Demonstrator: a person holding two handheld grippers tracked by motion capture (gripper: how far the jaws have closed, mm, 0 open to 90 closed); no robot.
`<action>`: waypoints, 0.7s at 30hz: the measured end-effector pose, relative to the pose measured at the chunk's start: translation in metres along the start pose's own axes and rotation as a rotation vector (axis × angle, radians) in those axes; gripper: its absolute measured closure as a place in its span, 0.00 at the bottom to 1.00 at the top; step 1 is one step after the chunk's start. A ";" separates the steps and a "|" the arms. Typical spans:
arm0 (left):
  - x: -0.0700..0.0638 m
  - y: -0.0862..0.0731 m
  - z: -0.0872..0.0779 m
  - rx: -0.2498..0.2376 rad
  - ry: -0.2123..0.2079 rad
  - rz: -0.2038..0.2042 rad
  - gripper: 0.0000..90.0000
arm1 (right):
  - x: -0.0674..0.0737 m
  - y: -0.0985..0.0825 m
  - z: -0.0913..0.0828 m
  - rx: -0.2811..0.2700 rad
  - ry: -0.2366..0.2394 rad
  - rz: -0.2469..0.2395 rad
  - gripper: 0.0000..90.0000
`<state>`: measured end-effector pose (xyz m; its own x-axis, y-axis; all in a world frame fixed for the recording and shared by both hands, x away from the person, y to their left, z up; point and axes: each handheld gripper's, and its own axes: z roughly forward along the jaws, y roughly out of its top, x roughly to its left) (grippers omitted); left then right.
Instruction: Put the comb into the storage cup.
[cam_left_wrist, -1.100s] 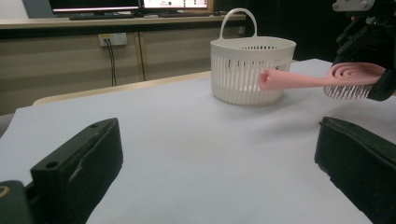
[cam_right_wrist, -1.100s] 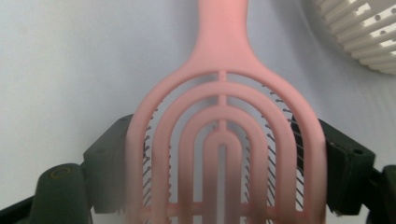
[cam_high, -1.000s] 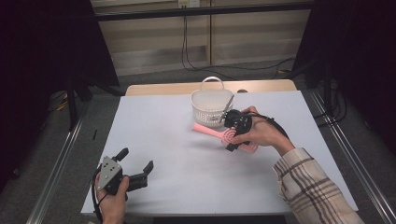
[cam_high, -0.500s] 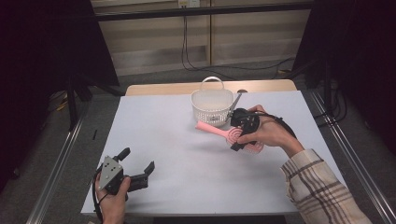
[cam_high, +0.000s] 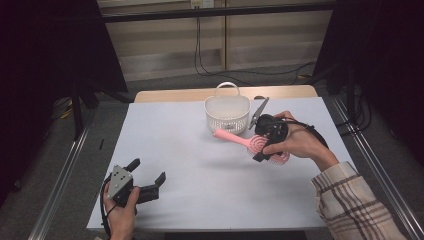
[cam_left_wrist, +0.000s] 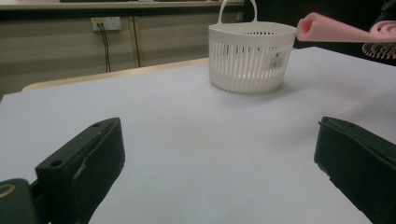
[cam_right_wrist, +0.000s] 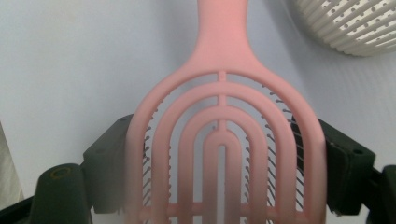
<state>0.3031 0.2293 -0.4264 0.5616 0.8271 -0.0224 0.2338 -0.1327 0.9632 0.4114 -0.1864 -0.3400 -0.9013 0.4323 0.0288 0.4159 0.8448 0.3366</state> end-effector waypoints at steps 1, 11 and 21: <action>-0.001 0.000 0.002 0.005 -0.002 0.004 0.03 | 0.001 0.000 -0.001 -0.001 -0.005 0.004 0.22; -0.012 0.006 0.016 0.038 -0.050 0.038 0.05 | 0.014 -0.004 -0.008 -0.007 -0.027 -0.005 0.22; -0.025 0.019 0.028 -0.007 -0.115 0.099 0.03 | 0.025 0.000 -0.009 -0.003 -0.001 -0.022 0.22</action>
<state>0.3160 0.1905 -0.4152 0.6687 0.7423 0.0425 0.1673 -0.2059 0.9641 0.3876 -0.1786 -0.3309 -0.9101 0.4139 0.0199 0.3955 0.8534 0.3395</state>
